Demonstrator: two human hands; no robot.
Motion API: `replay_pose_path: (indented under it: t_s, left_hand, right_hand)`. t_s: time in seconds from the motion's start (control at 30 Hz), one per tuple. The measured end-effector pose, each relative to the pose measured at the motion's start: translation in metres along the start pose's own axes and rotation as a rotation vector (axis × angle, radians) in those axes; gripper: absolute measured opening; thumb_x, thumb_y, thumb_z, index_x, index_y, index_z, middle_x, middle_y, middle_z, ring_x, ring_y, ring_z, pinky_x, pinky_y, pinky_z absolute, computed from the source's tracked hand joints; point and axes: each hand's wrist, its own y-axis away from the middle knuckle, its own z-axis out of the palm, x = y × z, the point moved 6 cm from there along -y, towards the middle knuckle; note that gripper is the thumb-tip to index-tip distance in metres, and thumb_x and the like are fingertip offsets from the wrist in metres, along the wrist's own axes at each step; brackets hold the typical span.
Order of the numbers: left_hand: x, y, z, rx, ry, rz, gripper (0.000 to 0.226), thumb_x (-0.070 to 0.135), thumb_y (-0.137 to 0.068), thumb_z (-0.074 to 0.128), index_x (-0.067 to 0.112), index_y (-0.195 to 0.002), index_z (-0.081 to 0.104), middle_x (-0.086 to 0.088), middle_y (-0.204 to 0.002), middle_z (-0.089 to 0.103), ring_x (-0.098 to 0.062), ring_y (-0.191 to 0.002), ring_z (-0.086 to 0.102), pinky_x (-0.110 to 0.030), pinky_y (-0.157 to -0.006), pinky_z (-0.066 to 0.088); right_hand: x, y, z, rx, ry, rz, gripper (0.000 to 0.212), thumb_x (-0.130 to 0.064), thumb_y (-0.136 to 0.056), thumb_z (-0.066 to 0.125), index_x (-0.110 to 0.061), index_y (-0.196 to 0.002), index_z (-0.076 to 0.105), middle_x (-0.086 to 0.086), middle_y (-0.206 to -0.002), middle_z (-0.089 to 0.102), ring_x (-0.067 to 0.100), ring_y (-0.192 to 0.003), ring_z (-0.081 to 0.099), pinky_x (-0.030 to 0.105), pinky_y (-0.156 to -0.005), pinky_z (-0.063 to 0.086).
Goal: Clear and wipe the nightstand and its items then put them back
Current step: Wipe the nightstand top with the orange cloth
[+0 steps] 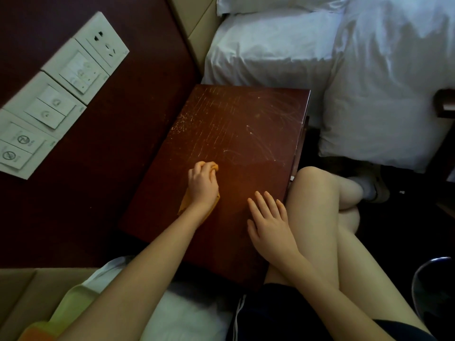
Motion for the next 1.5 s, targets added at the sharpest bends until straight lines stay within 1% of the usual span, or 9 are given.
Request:
replay_pose_path:
  t_s: [0.1, 0.2, 0.33, 0.43, 0.73, 0.9, 1.03, 1.33, 1.5]
  left_hand:
    - [0.015, -0.003, 0.005, 0.008, 0.011, -0.017, 0.028, 0.017, -0.097, 0.042, 0.016, -0.120, 0.058, -0.005, -0.129, 0.049, -0.021, -0.113, 0.042, -0.028, -0.091, 0.036]
    - [0.028, 0.004, 0.011, -0.039, -0.002, 0.090, 0.029, 0.017, -0.096, 0.043, 0.016, -0.121, 0.058, -0.005, -0.128, 0.050, -0.022, -0.112, 0.042, -0.030, -0.092, 0.037]
    - [0.030, 0.023, 0.012, -0.118, 0.015, 0.295, 0.029, 0.015, -0.094, 0.048, 0.015, -0.121, 0.059, -0.006, -0.122, 0.054, -0.022, -0.111, 0.044, -0.024, -0.089, 0.034]
    - [0.018, 0.030, 0.008, -0.132, -0.007, 0.354, 0.029, 0.013, -0.093, 0.050, 0.015, -0.119, 0.061, -0.007, -0.119, 0.055, -0.023, -0.109, 0.045, -0.022, -0.088, 0.032]
    - [0.025, -0.004, 0.010, -0.020, 0.006, 0.040, 0.027, 0.017, -0.096, 0.044, 0.017, -0.117, 0.060, -0.004, -0.127, 0.050, -0.022, -0.112, 0.043, -0.029, -0.092, 0.035]
    - [0.054, 0.011, 0.024, -0.093, 0.008, 0.210, 0.030, 0.017, -0.096, 0.043, 0.016, -0.123, 0.057, -0.005, -0.127, 0.051, -0.022, -0.113, 0.042, -0.029, -0.092, 0.036]
    - [0.042, 0.029, 0.020, -0.137, -0.002, 0.326, 0.030, 0.016, -0.095, 0.046, 0.016, -0.123, 0.058, -0.006, -0.125, 0.052, -0.022, -0.113, 0.043, -0.026, -0.090, 0.035]
    - [0.042, -0.005, 0.017, -0.015, 0.019, 0.047, 0.027, 0.016, -0.096, 0.043, 0.016, -0.118, 0.060, -0.006, -0.128, 0.050, -0.022, -0.112, 0.043, -0.029, -0.093, 0.035]
    - [0.067, 0.003, 0.029, -0.072, 0.011, 0.150, 0.030, 0.017, -0.096, 0.043, 0.015, -0.122, 0.058, -0.006, -0.130, 0.049, -0.023, -0.113, 0.043, -0.031, -0.093, 0.037]
  right_hand:
    - [-0.006, 0.002, -0.003, 0.027, 0.079, -0.021, 0.050, -0.022, -0.084, 0.065, -0.007, -0.130, 0.053, 0.014, -0.137, 0.049, 0.034, -0.131, 0.040, 0.050, -0.106, 0.028]
    - [-0.006, 0.004, -0.005, 0.073, 0.126, -0.032, 0.051, -0.022, -0.076, 0.073, -0.007, -0.123, 0.060, 0.014, -0.130, 0.056, 0.033, -0.123, 0.049, 0.052, -0.099, 0.038]
    - [-0.004, 0.004, -0.007, 0.108, 0.141, -0.008, 0.051, -0.023, -0.076, 0.073, -0.007, -0.123, 0.060, 0.013, -0.130, 0.056, 0.033, -0.124, 0.049, 0.051, -0.099, 0.038]
    - [-0.003, 0.003, -0.006, 0.126, 0.145, -0.008, 0.051, -0.023, -0.077, 0.072, -0.007, -0.123, 0.059, 0.014, -0.130, 0.056, 0.033, -0.124, 0.049, 0.052, -0.099, 0.038]
    - [-0.002, 0.006, -0.004, 0.128, 0.153, -0.020, 0.050, -0.024, -0.080, 0.069, -0.008, -0.125, 0.058, 0.012, -0.132, 0.054, 0.032, -0.126, 0.046, 0.050, -0.102, 0.034]
    - [-0.001, 0.006, -0.006, 0.174, 0.156, -0.025, 0.051, -0.022, -0.076, 0.072, -0.007, -0.123, 0.060, 0.012, -0.130, 0.056, 0.032, -0.124, 0.049, 0.051, -0.100, 0.038]
    - [-0.001, 0.007, -0.008, 0.200, 0.177, -0.033, 0.052, -0.024, -0.075, 0.073, -0.008, -0.123, 0.060, 0.012, -0.129, 0.057, 0.032, -0.123, 0.049, 0.050, -0.099, 0.038]
    - [0.002, 0.008, -0.009, 0.227, 0.198, 0.005, 0.052, -0.023, -0.072, 0.074, -0.007, -0.121, 0.062, 0.013, -0.127, 0.058, 0.033, -0.122, 0.051, 0.052, -0.099, 0.038]
    - [0.006, 0.007, -0.012, 0.235, 0.201, 0.052, 0.053, -0.022, -0.069, 0.076, -0.007, -0.119, 0.063, 0.013, -0.126, 0.059, 0.034, -0.121, 0.051, 0.053, -0.097, 0.039]
